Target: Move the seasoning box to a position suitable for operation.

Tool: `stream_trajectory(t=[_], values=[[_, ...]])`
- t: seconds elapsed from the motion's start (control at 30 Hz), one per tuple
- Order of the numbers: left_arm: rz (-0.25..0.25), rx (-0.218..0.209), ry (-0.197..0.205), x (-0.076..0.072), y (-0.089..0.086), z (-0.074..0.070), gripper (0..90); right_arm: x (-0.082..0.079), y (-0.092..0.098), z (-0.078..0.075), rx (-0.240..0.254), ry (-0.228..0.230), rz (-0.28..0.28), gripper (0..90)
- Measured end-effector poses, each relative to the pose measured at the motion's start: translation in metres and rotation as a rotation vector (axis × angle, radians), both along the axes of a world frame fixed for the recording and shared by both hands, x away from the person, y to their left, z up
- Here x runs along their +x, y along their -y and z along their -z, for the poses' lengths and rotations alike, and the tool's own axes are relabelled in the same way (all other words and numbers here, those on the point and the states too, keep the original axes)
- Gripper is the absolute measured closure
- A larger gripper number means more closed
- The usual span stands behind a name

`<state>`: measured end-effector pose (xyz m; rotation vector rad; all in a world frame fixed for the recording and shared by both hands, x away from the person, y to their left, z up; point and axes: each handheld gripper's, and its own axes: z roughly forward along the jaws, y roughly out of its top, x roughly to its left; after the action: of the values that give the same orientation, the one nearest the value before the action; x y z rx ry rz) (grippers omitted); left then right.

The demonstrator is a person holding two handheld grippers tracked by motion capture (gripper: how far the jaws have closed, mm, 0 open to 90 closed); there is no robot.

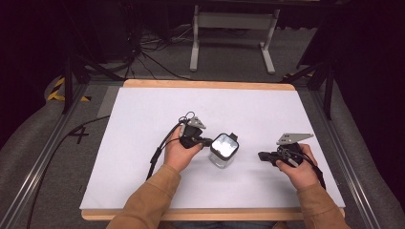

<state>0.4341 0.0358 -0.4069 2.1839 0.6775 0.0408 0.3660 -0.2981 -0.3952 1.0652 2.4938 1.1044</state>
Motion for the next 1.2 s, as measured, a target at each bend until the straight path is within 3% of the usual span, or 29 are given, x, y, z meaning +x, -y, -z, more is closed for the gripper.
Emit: stream_trajectory(t=[0.03, 0.1, 0.27, 0.37, 0.63, 1.0, 1.1, 1.2], values=[[-0.006, -0.012, 0.006, -0.001, 0.001, 0.001, 90.0, 0.000, 0.000, 0.000, 0.001, 0.001, 0.000, 90.0], [0.001, 0.007, 0.014, -0.001, 0.001, -0.001, 90.0, 0.000, 0.001, 0.000, 0.002, 0.002, -0.001, 90.0], [0.007, -0.007, -0.007, -0.003, 0.000, 0.000, 90.0, 0.000, 0.001, -0.001, 0.010, 0.001, -0.001, 90.0], [0.019, 0.014, -0.013, -0.006, 0.000, -0.001, 89.9, 0.000, 0.001, -0.001, 0.015, 0.000, 0.001, 90.0], [0.043, 0.008, -0.031, -0.019, -0.001, -0.003, 89.9, 0.000, 0.002, -0.002, 0.022, 0.001, 0.003, 90.0], [0.110, 0.063, -0.081, -0.039, 0.006, -0.001, 89.8, 0.002, 0.003, -0.005, 0.021, 0.013, -0.006, 90.0], [0.113, 0.101, -0.077, -0.042, 0.006, 0.001, 89.7, 0.002, 0.002, -0.006, 0.024, 0.010, -0.008, 90.0], [0.103, 0.088, -0.089, -0.042, 0.005, 0.001, 88.7, 0.002, 0.001, -0.006, 0.023, 0.011, -0.010, 90.0]])
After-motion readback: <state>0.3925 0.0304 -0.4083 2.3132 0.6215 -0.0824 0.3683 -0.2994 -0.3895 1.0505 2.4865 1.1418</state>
